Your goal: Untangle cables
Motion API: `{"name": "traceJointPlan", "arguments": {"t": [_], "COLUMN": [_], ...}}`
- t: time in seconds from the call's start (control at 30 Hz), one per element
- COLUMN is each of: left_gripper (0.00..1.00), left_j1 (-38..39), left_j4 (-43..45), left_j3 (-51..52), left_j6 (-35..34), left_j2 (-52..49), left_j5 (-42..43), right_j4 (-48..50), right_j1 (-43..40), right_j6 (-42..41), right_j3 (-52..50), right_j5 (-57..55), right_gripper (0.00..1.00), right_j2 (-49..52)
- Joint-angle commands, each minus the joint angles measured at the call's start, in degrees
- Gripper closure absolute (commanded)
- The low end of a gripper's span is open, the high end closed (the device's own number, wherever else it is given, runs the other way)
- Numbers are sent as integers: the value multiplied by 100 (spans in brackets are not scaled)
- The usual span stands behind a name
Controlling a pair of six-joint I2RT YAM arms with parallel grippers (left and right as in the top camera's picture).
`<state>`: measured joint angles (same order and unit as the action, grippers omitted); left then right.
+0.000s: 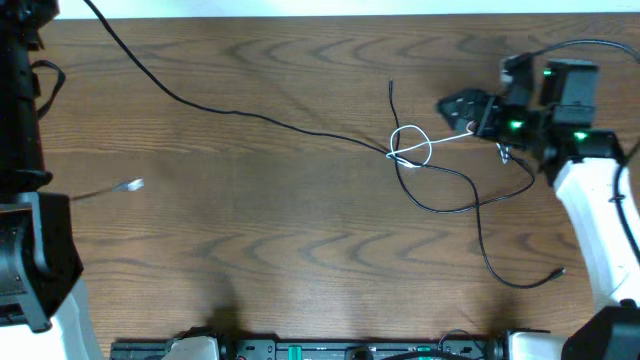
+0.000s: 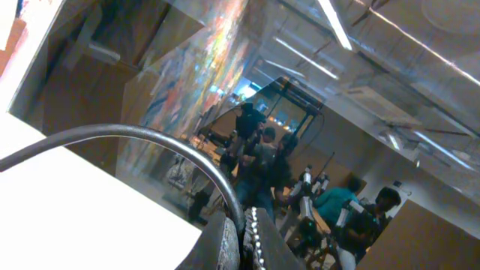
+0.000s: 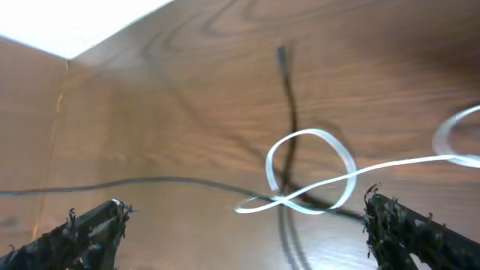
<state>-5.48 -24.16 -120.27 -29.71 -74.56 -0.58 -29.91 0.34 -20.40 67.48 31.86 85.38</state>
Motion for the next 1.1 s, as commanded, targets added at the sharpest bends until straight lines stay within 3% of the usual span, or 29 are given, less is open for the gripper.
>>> {"name": "traceJointPlan", "arguments": {"t": [0.0,0.23,0.37,0.57,0.63,0.93,1.07], "left_gripper": [93,93,93,93,93,93,92], "left_j1": [-28,-28,-28,-28,-28,-31,-31], "left_j4": [-4,-227,-260,-260,-260,-262,-264], "left_j3": [-87,-87,-87,-87,-87,-87,-87], "left_j6": [120,120,120,122,122,125,125], "left_j2": [28,74,63,63,63,63,61], "left_j5": [17,13,13,11,13,11,11], "right_j4": [-33,219,262,396,557,640,413], "right_j1": [573,1471,1731,1788,1786,1764,1720], "right_j6": [-800,-1987,-2728,-3276,-3272,-3224,-3152], "right_j3": [11,11,11,11,11,11,11], "right_j5": [-1152,-2065,-2304,-2337,-2339,-2743,-2896], "right_gripper": [1,1,16,22,28,97,99], "right_j2": [227,802,1196,1722,1805,1851,1851]}}
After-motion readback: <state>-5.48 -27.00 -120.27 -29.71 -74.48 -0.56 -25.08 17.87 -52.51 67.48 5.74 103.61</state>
